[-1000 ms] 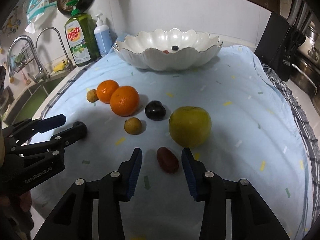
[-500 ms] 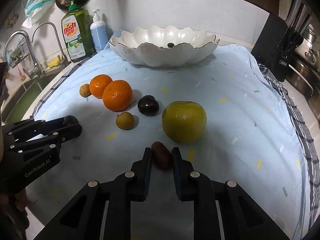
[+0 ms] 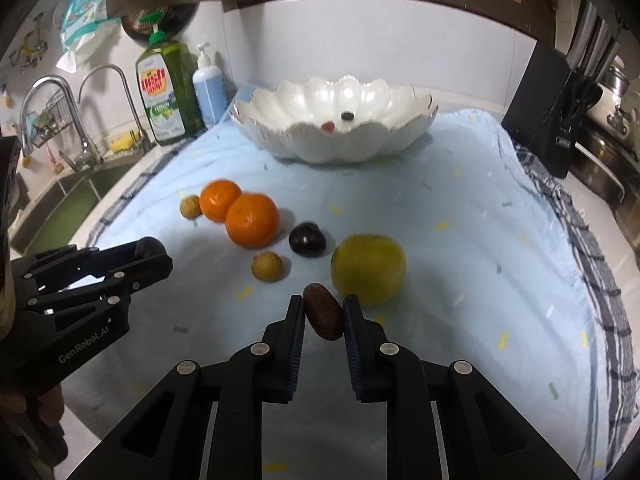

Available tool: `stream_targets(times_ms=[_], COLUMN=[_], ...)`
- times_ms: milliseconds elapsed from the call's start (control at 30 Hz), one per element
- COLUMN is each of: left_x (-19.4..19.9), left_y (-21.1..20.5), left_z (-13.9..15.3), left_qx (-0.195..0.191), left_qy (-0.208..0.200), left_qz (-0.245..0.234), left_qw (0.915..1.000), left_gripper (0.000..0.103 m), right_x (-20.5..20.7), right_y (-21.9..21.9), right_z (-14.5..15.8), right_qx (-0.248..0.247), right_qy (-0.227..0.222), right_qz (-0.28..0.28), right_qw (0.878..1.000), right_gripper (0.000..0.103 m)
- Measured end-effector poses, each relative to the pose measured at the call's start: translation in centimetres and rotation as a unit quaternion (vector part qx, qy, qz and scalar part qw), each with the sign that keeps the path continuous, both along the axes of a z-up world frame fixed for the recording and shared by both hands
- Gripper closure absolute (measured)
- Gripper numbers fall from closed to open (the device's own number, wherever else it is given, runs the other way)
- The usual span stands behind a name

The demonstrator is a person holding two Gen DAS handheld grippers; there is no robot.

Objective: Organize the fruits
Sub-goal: 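Lift both fruits over the white bowl and open both tools to release them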

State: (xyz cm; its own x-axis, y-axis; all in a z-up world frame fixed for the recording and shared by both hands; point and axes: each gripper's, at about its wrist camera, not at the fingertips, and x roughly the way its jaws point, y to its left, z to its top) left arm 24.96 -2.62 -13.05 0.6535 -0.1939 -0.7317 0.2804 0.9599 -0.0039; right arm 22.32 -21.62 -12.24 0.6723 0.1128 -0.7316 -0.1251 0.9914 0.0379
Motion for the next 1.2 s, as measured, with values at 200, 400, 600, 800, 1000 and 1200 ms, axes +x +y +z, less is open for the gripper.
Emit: stream_targets(times_ms=[200,400,600,800,1000,1200], left_x=[-0.3,-0.2,0.3,1.7,3.7,6.3], left_y=[0.1,0.2,0.0,-0.5,-0.8,-1.5], left_z=[2.4,4.6,6.9,8.9,10.5,12.3], left_qx=[-0.010,-0.015,-0.019,-0.014,-0.010,-0.008], left_qy=[-0.025,-0.053,-0.086,-0.107,-0.126,-0.147], left_qz=[0.006,0.013,0.013,0.012,0.012,0.002], left_qw=[0.9996,0.9984,0.9960,0.9941,0.9919,0.9892], left_gripper=[0.075,0.075,0.075,0.075,0.075,0.075], right_x=[0.0,0.3,1.1,2.6,4.6,7.0], right_y=[-0.2,-0.3,-0.4,-0.1,0.1,0.2], right_z=[2.3,4.5,6.5,8.4,9.9,11.3], right_qx=[0.007,0.016,0.022,0.009,-0.007,-0.009], right_qy=[-0.033,-0.068,-0.099,-0.136,-0.159,-0.172], right_qz=[0.005,0.007,0.009,0.010,0.011,0.014], right_qw=[0.999,0.998,0.995,0.991,0.987,0.985], right_gripper=[0.082,0.082,0.082,0.082,0.082,0.082])
